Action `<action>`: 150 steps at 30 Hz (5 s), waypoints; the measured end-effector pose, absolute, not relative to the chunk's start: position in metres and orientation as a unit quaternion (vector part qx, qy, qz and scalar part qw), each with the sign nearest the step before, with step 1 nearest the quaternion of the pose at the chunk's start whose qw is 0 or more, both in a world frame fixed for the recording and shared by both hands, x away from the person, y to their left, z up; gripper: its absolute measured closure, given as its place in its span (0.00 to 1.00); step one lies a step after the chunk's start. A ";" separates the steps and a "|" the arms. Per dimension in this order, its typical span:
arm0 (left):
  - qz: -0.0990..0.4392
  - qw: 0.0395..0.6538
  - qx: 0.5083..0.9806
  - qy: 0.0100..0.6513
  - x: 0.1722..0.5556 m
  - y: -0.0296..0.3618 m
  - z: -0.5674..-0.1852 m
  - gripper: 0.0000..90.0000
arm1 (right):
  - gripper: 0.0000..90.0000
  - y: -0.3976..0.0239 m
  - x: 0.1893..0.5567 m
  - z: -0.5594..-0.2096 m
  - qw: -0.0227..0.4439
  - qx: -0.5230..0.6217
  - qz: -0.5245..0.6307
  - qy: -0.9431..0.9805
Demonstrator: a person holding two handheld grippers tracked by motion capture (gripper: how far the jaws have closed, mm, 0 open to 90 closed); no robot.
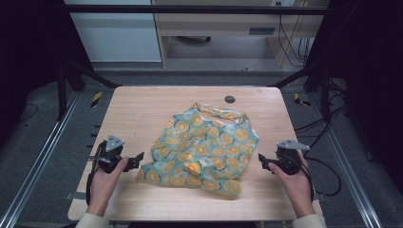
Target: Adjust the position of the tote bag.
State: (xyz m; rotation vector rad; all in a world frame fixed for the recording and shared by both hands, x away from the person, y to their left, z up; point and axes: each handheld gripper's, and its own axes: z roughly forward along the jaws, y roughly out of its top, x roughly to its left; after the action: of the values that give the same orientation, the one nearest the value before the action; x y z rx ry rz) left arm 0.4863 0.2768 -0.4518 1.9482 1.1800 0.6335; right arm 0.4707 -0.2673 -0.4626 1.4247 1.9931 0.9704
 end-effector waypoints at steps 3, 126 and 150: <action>0.242 0.386 0.762 0.461 0.496 0.275 -0.449 0.06 | 0.20 -0.264 0.487 -0.455 0.245 0.515 0.350 0.743; 0.162 0.273 0.852 0.416 0.596 0.185 -0.474 1.00 | 1.00 -0.217 0.599 -0.454 0.171 0.428 0.416 0.784; 0.261 0.347 0.809 0.397 0.549 0.213 -0.395 1.00 | 1.00 -0.236 0.540 -0.377 0.247 0.387 0.475 0.751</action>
State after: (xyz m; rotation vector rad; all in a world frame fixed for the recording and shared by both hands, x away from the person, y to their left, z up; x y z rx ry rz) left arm 0.5489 0.2131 -0.3948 2.0977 1.0303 0.6769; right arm 0.5397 -0.2359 -0.3771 1.0566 2.0467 1.2955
